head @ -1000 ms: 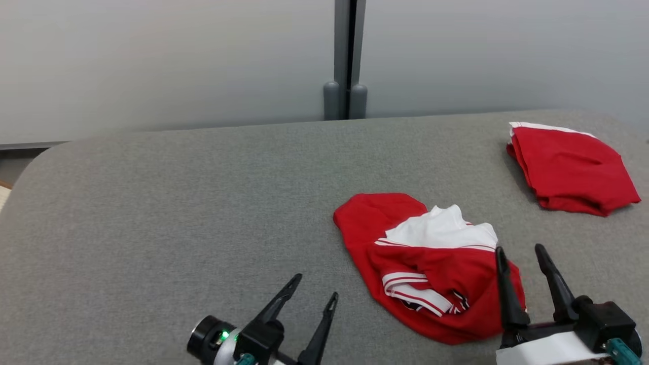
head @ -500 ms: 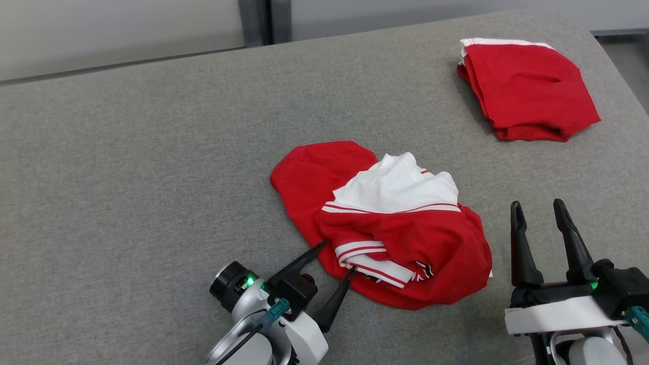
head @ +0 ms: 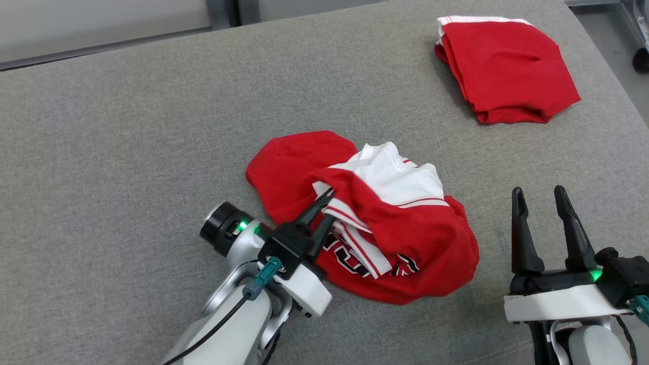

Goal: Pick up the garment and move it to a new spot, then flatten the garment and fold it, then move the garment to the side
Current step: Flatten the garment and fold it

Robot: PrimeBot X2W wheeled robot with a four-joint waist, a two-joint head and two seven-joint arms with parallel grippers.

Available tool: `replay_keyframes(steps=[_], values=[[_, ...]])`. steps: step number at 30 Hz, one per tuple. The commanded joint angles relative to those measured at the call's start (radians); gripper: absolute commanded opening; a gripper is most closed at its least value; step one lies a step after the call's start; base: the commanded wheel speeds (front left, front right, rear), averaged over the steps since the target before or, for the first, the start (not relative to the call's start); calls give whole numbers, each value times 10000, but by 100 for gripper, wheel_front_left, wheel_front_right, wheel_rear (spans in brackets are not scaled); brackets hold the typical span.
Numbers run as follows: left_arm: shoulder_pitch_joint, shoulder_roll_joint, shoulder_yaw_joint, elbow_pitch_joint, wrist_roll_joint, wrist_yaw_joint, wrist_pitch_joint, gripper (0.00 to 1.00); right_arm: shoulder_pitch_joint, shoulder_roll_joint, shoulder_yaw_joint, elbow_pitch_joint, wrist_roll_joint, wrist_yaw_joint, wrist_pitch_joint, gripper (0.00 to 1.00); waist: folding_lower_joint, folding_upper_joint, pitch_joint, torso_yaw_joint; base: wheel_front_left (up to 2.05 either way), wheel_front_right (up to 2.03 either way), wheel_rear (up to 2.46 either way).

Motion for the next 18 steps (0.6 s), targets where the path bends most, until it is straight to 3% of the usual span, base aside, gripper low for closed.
replay_keyframes(steps=[1,7,18], values=[[-149,52,1,-230,78,-119,2,0,22,-10,21,26,66,-16,-4,100,0,0,-99,23,0,0,0],[-1400,-42,-72,-1010,-267,-611,1,0,-112,-14,270,170,375,-16,-4,100,0,0,-520,-165,0,0,0],[-7020,-92,-175,140,-1235,-874,94,0,-99,-12,173,258,743,-16,-4,100,0,0,-1008,-775,0,0,0]])
